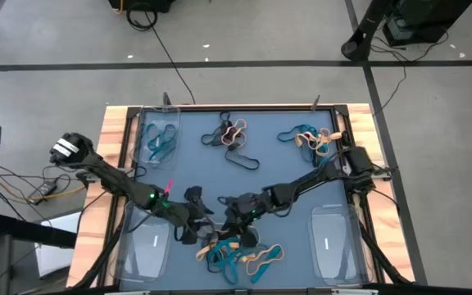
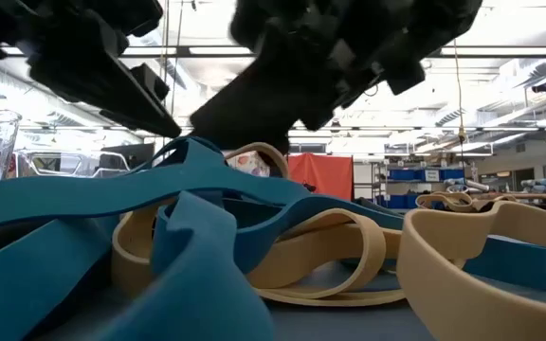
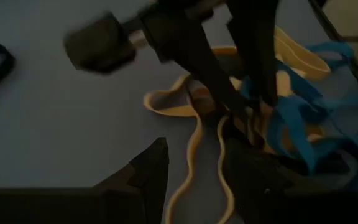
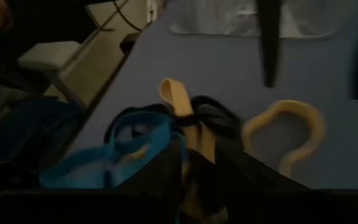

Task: Sort rubber bands into baskets
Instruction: Put the blue rubber band into the top transparent bin

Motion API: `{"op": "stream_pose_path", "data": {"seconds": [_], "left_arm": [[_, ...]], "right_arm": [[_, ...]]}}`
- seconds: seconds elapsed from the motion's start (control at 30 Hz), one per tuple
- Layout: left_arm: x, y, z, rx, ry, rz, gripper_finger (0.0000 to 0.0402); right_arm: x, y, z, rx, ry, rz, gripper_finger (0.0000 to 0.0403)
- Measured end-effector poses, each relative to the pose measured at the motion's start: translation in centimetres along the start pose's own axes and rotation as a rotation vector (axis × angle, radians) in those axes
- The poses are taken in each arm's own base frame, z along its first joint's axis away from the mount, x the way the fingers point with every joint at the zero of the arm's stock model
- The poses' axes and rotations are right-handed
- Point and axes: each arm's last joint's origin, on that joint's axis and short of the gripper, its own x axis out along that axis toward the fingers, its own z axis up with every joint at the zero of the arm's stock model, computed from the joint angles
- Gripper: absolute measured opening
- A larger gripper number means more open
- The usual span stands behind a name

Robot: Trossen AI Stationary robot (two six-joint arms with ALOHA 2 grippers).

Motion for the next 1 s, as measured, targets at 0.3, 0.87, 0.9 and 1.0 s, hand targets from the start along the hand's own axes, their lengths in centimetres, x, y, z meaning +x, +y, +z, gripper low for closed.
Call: {"op": "stream_pose_path", "data": {"seconds": [0.3, 0.87, 0.9, 1.0], "left_arm": [[-0.2, -1.4, -0.5, 0.014, 0.002, -0.045, 0.0162], [-0.3, -1.6, -0.4, -0.006, -0.011, -0.057, 0.0162], [-0.3, -1.6, -0.4, -0.008, -0.013, -0.058, 0.0162], [-0.3, -1.7, -0.2, -0.022, -0.030, -0.064, 0.0162]], "right_arm": [[1.0, 1.0, -0.6, 0.068, 0.057, 0.114, 0.0111], [1.1, 1.6, -1.4, 0.067, 0.131, 0.124, 0.0019], [1.1, 1.6, -1.4, 0.056, 0.130, 0.126, 0.0012], [0.9, 1.7, -1.2, 0.043, 0.119, 0.125, 0.0012]]}}
